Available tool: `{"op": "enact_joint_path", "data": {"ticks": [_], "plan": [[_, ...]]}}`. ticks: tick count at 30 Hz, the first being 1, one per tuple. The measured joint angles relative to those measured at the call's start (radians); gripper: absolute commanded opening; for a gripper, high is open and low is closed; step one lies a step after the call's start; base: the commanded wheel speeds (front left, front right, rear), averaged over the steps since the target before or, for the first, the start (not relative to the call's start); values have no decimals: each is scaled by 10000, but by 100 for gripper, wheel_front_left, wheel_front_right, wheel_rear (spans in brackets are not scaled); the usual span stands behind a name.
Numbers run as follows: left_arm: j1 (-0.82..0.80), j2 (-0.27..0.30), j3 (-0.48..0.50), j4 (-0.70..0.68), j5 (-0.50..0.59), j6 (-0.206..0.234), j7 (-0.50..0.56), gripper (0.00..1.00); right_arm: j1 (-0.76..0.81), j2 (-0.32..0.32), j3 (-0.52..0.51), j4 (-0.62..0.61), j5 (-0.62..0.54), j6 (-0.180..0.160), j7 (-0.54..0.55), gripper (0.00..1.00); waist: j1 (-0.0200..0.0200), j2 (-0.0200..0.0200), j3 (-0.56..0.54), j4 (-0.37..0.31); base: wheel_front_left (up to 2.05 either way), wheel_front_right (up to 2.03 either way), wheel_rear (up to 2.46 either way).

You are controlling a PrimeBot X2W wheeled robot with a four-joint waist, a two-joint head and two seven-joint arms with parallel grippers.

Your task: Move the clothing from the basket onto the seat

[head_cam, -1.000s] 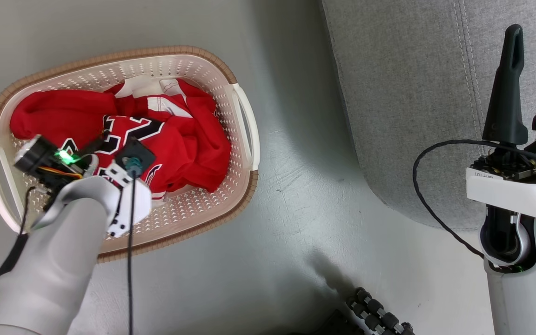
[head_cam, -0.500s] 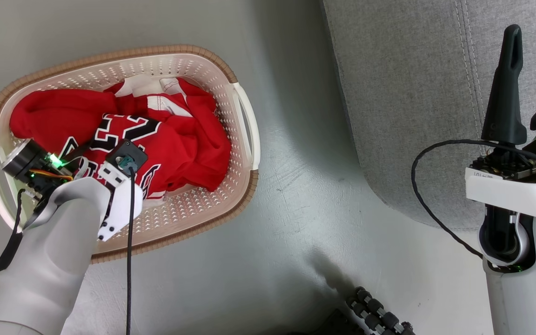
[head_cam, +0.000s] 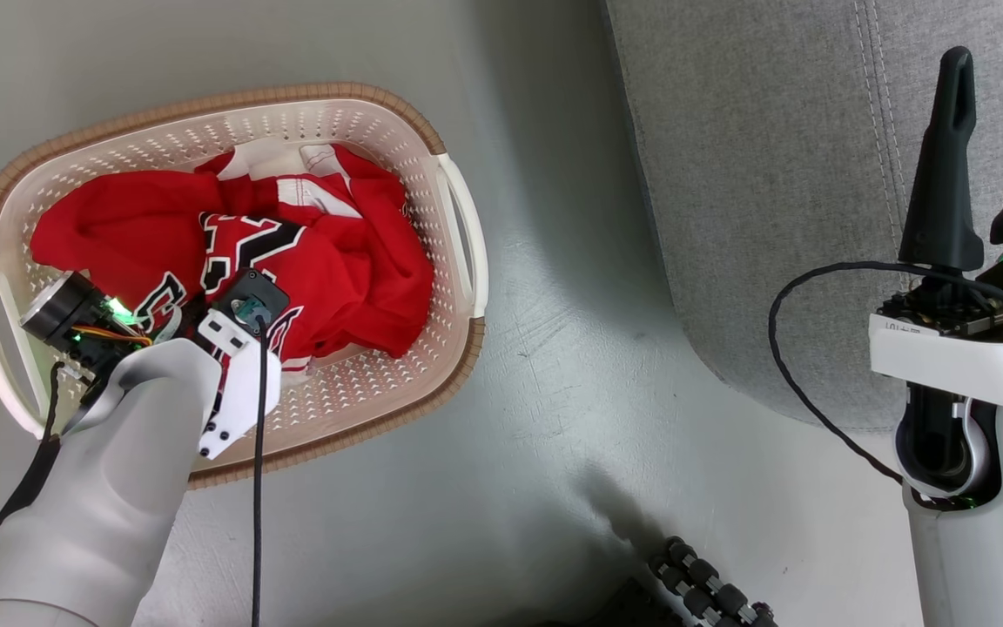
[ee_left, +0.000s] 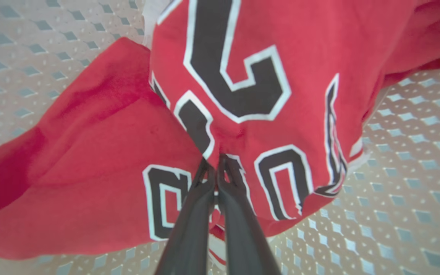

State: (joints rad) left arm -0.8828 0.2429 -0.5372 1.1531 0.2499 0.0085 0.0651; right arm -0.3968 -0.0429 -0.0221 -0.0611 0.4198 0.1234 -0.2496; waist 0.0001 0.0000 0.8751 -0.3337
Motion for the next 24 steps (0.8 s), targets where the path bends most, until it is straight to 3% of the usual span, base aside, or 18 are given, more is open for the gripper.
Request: {"op": "enact_joint_path", "data": {"ticks": [13,24], "plan": [[11,-261,104,-460,-311,127,-1156,0,-248,-2,-25,69,71,0,0,100,0,0,-240,214,0,0,0],[442,-380,372,-830,-646,627,-2153,0,-382,-2,-50,341,17,0,-27,100,0,0,-695,478,0,0,0]]}}
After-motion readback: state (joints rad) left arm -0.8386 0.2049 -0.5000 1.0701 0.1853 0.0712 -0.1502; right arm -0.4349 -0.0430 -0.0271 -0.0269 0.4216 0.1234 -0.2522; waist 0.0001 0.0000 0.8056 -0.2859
